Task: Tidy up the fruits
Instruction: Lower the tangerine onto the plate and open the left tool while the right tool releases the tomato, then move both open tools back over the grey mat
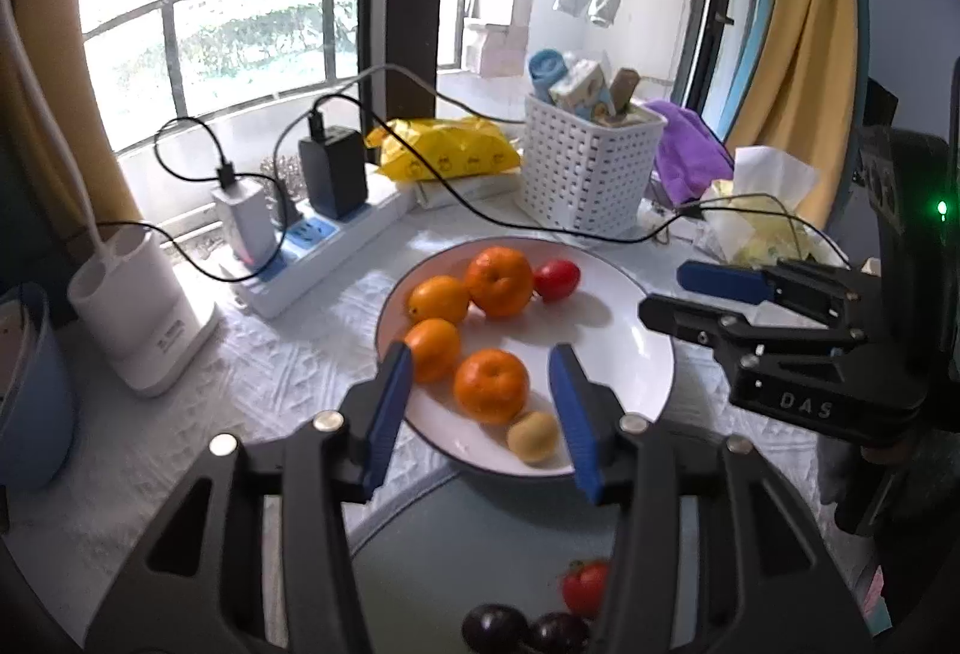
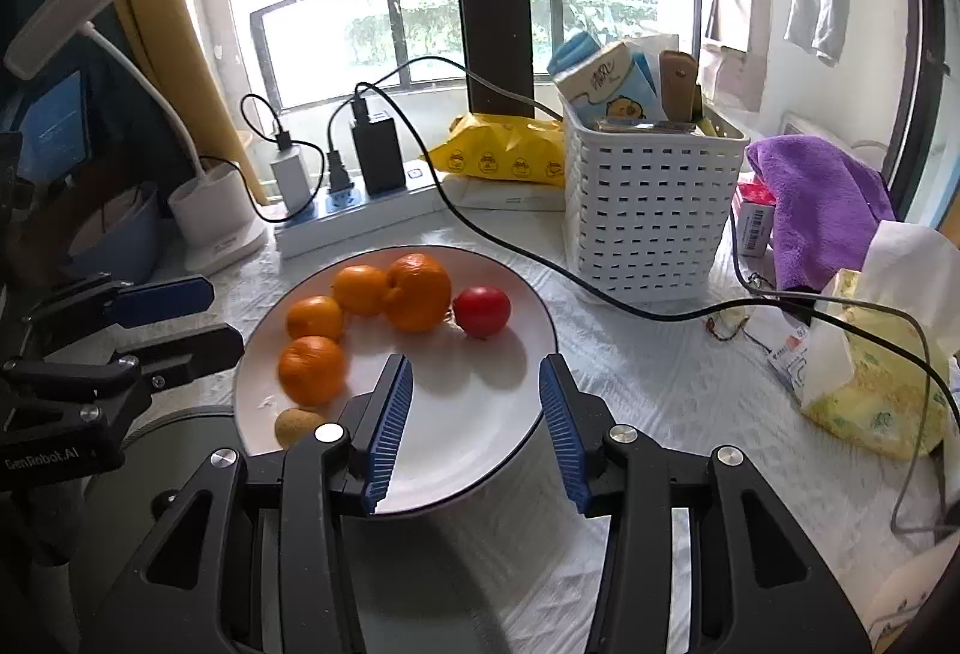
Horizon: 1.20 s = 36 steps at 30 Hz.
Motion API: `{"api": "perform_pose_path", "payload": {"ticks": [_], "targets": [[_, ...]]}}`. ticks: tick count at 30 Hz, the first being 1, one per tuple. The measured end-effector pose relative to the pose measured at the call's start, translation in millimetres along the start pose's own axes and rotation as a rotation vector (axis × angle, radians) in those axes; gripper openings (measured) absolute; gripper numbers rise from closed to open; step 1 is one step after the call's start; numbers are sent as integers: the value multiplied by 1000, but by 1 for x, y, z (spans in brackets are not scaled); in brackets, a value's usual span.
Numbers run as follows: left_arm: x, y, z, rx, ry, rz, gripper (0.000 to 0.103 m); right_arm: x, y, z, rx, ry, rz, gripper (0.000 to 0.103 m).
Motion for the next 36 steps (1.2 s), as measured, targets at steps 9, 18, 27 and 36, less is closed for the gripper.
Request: {"api": "perform_pose_path", "payload": {"ticks": [9, 18, 27, 36], "targets": [[41, 5, 11, 8, -52, -24, 66, 21, 14, 11, 2, -7, -4, 47], [76, 14, 31, 14, -71, -76, 66, 38, 29, 24, 7, -7, -5, 47], [99, 24, 54, 34, -70, -97, 66, 51, 45, 31, 13, -16, -5, 47], [110, 50, 96, 98, -24, -129, 66, 50, 71, 45, 36, 11, -24, 47]]}}
Point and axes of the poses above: each gripper's, at about its wrist camera, not at the fingertips, and x roughly against the way its jaws point, y to its left, z to its underside, the point moved 7 cm from there along -x, roughly the way its jaws point, and after that the axes turned 9 degrees about -x, right-handed, at the moved point
